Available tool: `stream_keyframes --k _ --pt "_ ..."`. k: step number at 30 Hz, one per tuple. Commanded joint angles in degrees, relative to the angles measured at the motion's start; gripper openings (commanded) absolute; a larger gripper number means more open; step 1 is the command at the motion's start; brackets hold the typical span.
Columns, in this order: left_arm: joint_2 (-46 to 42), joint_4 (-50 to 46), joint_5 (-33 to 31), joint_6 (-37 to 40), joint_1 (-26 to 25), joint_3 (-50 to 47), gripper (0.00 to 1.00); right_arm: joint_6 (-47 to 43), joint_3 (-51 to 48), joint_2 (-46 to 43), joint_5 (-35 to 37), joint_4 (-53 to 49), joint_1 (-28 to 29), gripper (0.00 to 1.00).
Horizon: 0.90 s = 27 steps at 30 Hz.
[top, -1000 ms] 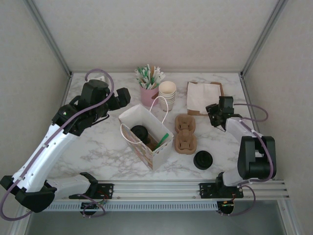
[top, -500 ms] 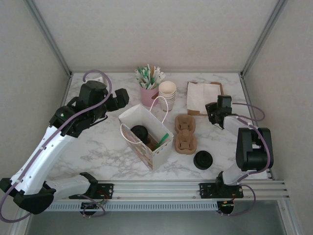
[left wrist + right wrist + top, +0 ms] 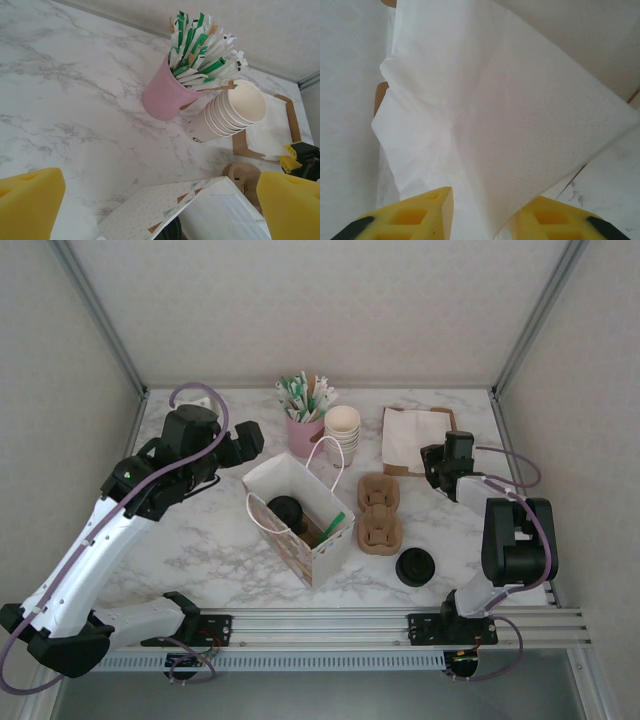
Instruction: Pack the takeout coffee
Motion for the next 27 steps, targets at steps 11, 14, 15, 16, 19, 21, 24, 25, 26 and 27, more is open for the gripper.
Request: stream_keyframes --k 11,14,15,16,19,21,24,25,26,27 --pt "-0.3 -0.8 -0.6 1.3 0.3 2.0 0.98 -0.5 1.5 1.2 1.2 3.3 -0.3 0.16" --pt "-0.4 -0.6 0.0 2.3 0.2 2.3 0.96 -3.9 2.4 -1.3 1.5 1.5 -0.3 0.05" --pt "-0.4 -0.7 0.3 2.9 0.2 2.6 0.95 -5.4 2.7 -2.5 1.6 1.0 -0.3 0.02" --pt "-0.4 -0.6 0.7 3.5 0.3 2.8 0.95 -6.9 3.1 -3.7 1.5 0.4 -0.4 0.0" --pt "-0.6 -0.1 3.2 6.4 0.2 3.8 0.93 -13.6 4.6 -8.3 -0.2 -0.4 -0.4 0.0" --pt "-0.6 0.2 5.6 9.3 0.3 4.6 0.93 -20.1 6.2 -11.8 -4.3 -0.8 -0.3 0.0" --pt "-0.3 0.3 9.3 13.5 0.1 6.4 0.93 -29.2 9.9 -16.1 -13.3 -2.7 -0.4 0.0" --pt "-0.2 0.4 10.3 14.7 0.1 7.1 0.93 -31.5 11.1 -17.1 -16.0 -3.4 -0.3 0.0" --pt "-0.1 0.4 11.0 16.1 0.1 7.7 0.93 -33.8 12.7 -18.4 -18.9 -4.7 -0.2 0.0" --pt "-0.1 0.7 11.7 17.3 -0.1 8.2 0.93 -35.9 14.5 -19.4 -21.5 -6.1 0.0 0.0"
